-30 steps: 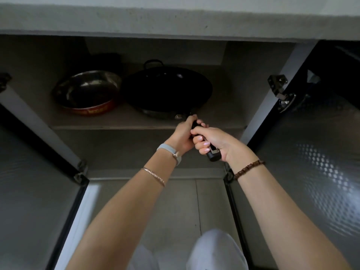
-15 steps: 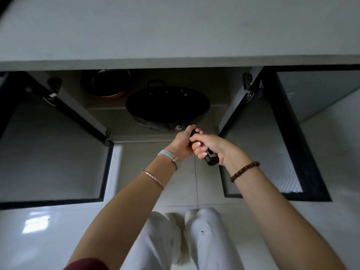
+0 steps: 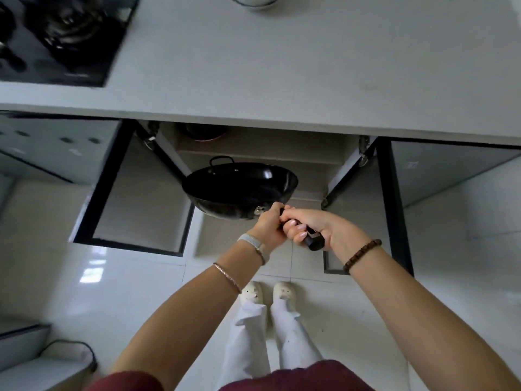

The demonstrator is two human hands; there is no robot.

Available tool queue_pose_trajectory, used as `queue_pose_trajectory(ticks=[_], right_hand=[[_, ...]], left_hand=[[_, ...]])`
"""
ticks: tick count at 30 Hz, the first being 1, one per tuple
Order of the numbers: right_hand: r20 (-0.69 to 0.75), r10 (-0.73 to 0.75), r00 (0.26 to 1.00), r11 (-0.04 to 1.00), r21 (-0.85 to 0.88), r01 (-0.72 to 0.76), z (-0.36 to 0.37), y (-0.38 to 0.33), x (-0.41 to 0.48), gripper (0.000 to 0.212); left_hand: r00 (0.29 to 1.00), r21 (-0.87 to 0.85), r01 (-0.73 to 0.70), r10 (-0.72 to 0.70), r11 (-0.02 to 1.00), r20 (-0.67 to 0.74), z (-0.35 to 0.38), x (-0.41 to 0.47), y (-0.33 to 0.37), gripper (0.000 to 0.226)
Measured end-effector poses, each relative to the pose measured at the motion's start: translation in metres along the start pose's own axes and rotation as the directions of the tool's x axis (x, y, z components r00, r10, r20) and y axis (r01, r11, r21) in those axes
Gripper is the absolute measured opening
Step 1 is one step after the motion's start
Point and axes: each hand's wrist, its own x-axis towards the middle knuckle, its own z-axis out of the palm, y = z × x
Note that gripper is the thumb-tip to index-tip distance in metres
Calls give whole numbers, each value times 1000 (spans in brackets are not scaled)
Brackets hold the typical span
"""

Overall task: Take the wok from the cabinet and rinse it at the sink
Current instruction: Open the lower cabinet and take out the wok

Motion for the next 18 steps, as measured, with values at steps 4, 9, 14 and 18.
queue_pose_trajectory(ticks=[4,9,14,18], right_hand=[[75,72,995,997,-32,-70,25,-12,-20,23],[173,130,976,988,-105,-113,60,-24,-42,31],[251,158,955,974,-198,-109,90,-39,-66,36],[333,168,928,970,-226,-95,110,-50,-86,41]], left_hand=[[996,-70,-77,73,995,-55,0,-37,16,33],[983,-126,-162,149,979,-107,-4,-80,38,31],[964,-174,-248,225,953,-144,-6,-112,61,30],[936,-166,-330,300,929,-181,-4,-135,81,30]])
